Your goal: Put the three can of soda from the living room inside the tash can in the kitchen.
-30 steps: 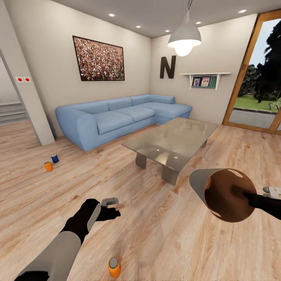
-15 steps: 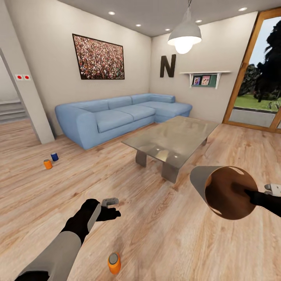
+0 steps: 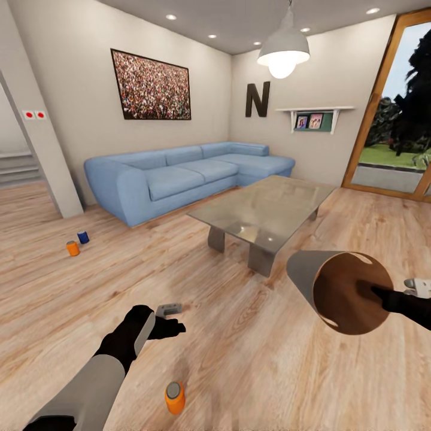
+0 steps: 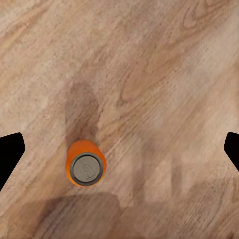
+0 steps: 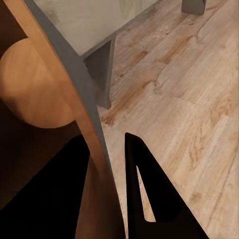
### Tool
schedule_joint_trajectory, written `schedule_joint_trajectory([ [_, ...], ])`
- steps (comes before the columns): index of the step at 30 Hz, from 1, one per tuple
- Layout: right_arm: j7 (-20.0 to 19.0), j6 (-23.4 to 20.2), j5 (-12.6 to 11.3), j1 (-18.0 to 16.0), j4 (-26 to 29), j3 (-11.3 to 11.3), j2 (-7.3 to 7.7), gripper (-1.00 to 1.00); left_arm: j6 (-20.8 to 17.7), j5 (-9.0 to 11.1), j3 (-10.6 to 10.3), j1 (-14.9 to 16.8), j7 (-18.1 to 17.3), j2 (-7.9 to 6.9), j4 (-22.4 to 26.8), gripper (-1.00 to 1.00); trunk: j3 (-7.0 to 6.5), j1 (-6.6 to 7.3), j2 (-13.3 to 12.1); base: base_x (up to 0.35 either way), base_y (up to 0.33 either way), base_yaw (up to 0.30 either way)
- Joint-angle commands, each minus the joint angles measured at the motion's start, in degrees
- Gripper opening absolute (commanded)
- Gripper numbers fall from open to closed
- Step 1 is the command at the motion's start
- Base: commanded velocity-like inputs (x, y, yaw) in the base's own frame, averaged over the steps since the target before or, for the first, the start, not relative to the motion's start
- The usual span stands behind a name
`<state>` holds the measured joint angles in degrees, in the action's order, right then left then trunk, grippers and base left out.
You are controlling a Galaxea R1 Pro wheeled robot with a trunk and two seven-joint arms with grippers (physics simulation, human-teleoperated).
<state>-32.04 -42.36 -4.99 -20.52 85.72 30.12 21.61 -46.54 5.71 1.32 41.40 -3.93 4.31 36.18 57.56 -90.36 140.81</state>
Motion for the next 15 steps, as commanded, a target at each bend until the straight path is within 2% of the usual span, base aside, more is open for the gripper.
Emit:
schedule_joint_trajectory([
  [1,-0.3,-0.2,-1.1,0.0,0.1,0.0,0.00,-1.00,0.0,0.0,0.0,0.0,0.0,0.00,0.0,1.00,0.18,-0.22,0.4,0.000,0.000,0.000],
  [6,-0.3,-0.2,-1.2,0.0,0.1,0.0,-0.05,-1.00,0.0,0.0,0.0,0.0,-0.1,0.00,0.0,1.00,1.07,-1.32,2.4,0.000,0.000,0.000],
  [15,-1.2,-0.2,-1.2,0.0,0.1,-0.2,0.00,-1.00,0.0,0.0,0.0,0.0,-0.2,0.00,-0.1,1.00,3.42,-1.55,2.5,0.000,0.000,0.000],
])
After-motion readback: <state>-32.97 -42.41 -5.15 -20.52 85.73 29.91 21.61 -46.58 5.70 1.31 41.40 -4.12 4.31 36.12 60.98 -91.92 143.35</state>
